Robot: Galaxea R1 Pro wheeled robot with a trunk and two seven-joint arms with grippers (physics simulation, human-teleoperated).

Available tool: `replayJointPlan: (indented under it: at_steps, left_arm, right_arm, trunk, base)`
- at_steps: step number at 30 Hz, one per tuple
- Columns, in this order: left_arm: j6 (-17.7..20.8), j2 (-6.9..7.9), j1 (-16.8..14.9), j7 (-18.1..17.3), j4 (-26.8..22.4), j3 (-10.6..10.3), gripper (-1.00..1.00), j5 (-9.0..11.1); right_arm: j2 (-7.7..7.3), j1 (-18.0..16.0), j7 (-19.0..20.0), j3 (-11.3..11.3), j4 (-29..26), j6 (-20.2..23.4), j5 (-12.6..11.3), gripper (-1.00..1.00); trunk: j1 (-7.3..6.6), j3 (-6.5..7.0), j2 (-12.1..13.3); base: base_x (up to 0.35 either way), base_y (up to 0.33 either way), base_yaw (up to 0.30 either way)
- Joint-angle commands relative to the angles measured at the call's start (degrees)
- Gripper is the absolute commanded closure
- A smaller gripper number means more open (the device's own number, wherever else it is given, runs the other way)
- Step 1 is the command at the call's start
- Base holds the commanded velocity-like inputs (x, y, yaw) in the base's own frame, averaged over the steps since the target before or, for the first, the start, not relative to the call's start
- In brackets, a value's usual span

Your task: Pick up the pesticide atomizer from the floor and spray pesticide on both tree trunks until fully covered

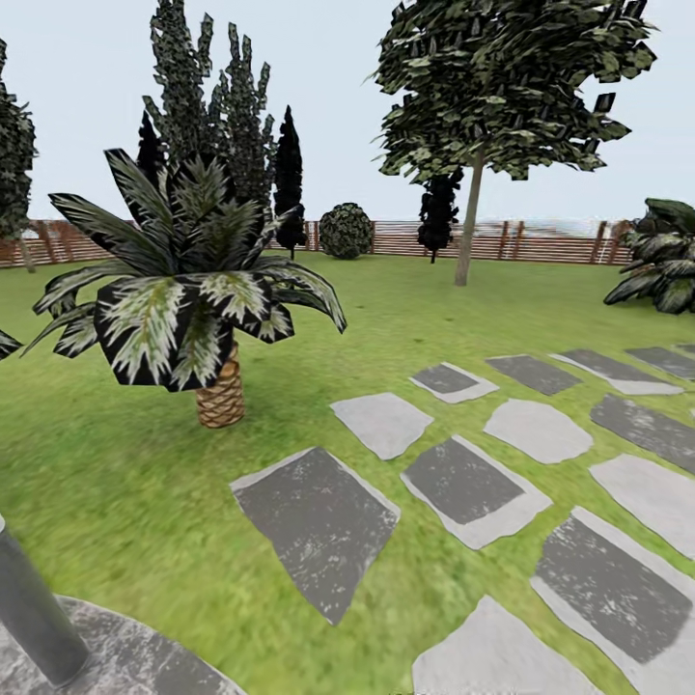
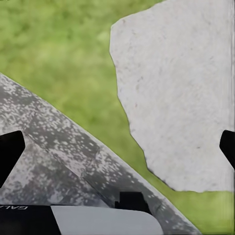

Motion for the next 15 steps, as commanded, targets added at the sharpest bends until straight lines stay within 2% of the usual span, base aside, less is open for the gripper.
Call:
replayJointPlan:
  at_steps: [1,15]
  left_arm:
    - [-0.05,-0.01,0.03,0.00,-0.08,-0.02,-1.00,0.02]
    - [0.03,-0.01,0.03,0.00,-0.11,-0.01,-1.00,-0.10]
  right_arm:
    - [0.01,-0.04,0.01,0.04,0.06,-0.18,0.02,-1.00]
    - [0.02,-0.04,-0.05,0.13,0.06,-0.19,0.29,-1.00]
  trunk:
    - [0.00,-0.05,-0.03]
    - [0.00,-0.05,-0.03]
  base:
    - [0.002,0.000,-0.299]
    - [0.000,0.000,-0.300]
